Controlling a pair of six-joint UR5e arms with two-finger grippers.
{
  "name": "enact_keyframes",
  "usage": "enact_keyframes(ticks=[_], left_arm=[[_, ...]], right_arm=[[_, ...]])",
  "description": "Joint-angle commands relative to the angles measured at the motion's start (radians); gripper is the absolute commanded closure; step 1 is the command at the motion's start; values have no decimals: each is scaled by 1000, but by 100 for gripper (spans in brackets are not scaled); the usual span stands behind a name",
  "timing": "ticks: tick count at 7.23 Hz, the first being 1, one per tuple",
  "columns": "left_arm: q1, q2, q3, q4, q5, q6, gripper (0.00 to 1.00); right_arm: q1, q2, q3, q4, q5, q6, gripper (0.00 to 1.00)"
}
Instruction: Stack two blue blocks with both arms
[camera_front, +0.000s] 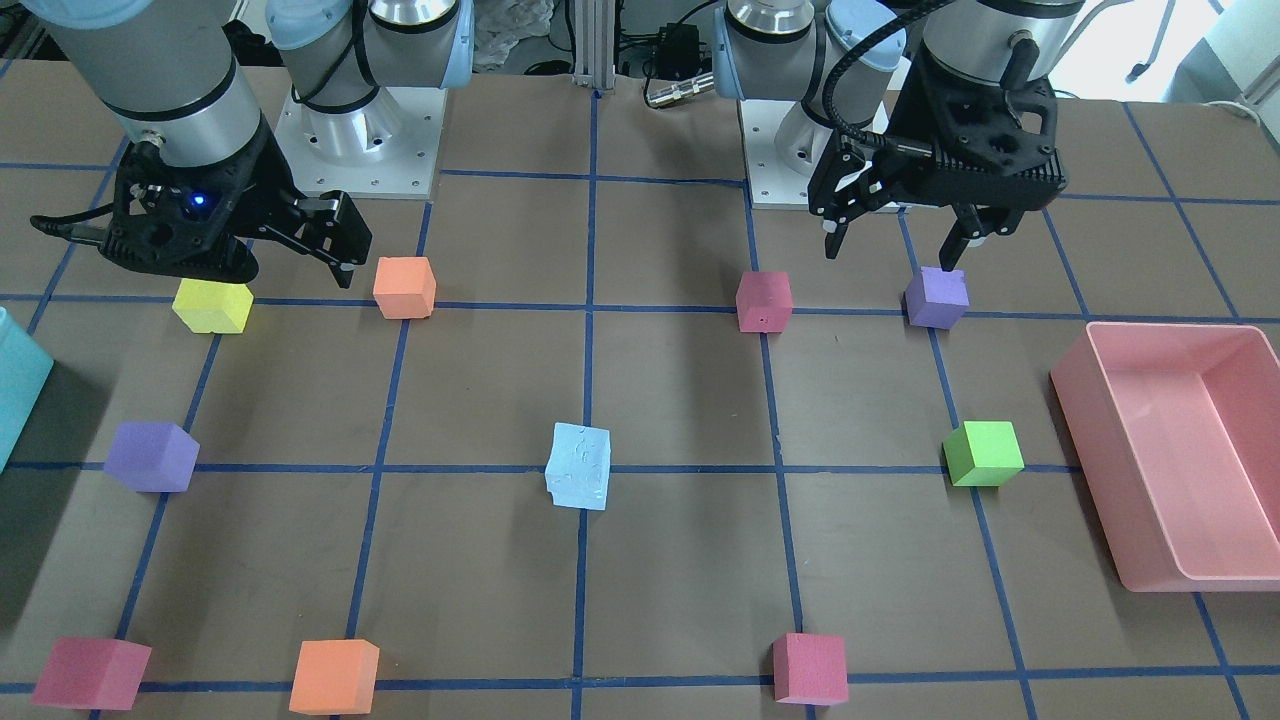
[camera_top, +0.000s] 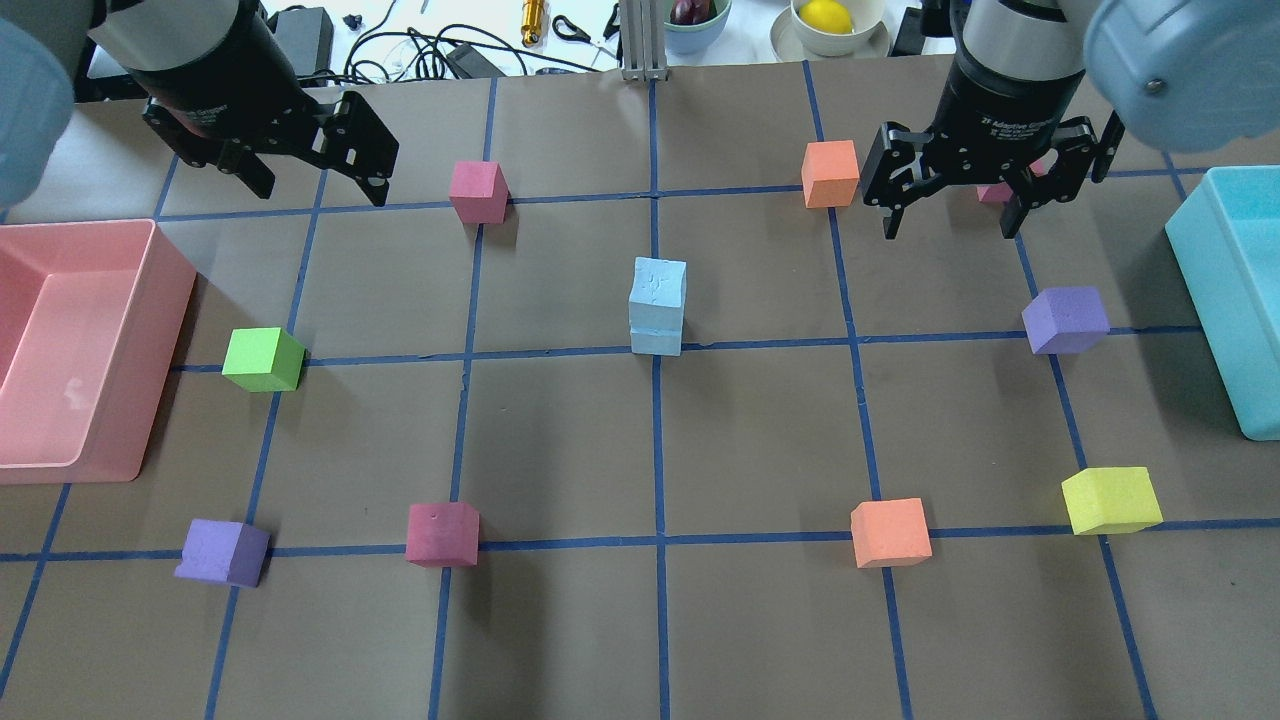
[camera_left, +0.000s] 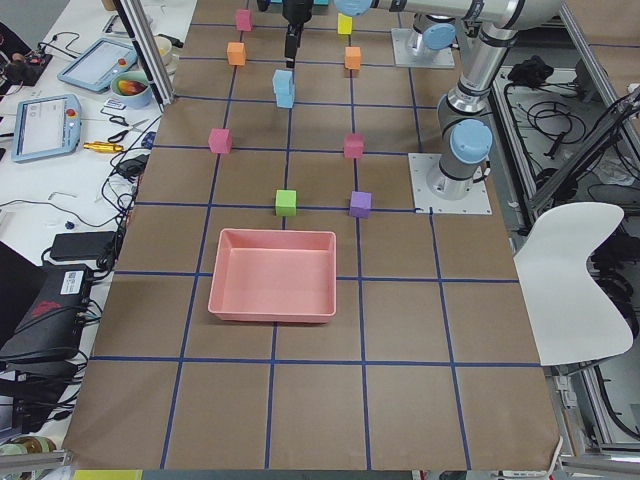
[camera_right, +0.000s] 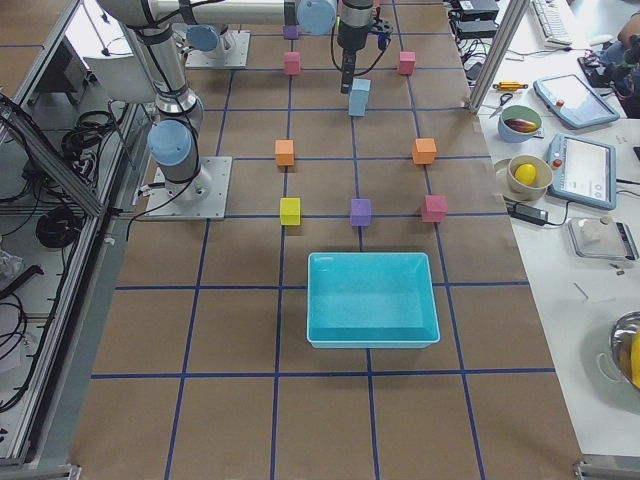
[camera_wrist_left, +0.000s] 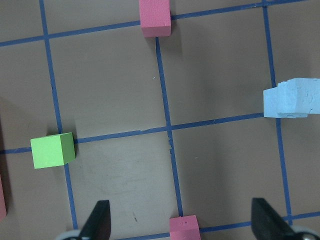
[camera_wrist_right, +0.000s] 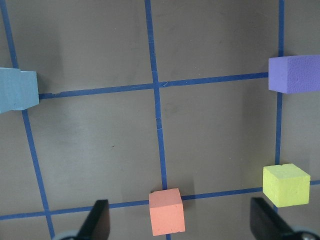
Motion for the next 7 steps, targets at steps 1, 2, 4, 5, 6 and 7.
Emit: enact_keyframes(ticks=[1, 2, 4, 5, 6, 7], left_arm=[[14, 6, 5, -16, -2, -4, 0], [17, 6, 8, -16, 4, -4, 0], [17, 9, -2, -19, 1, -10, 0], [17, 14, -4, -29, 2, -15, 0], [17, 15, -8, -33, 5, -15, 0], [17, 15, -7, -32, 1, -15, 0]], right_arm=[[-3, 0, 0, -2, -4, -8, 0], [-3, 0, 0, -2, -4, -8, 0], [-3, 0, 0, -2, -4, -11, 0], [-3, 0, 0, -2, -5, -11, 0], [-3, 0, 0, -1, -7, -12, 0], [-3, 0, 0, 0, -8, -14, 0]])
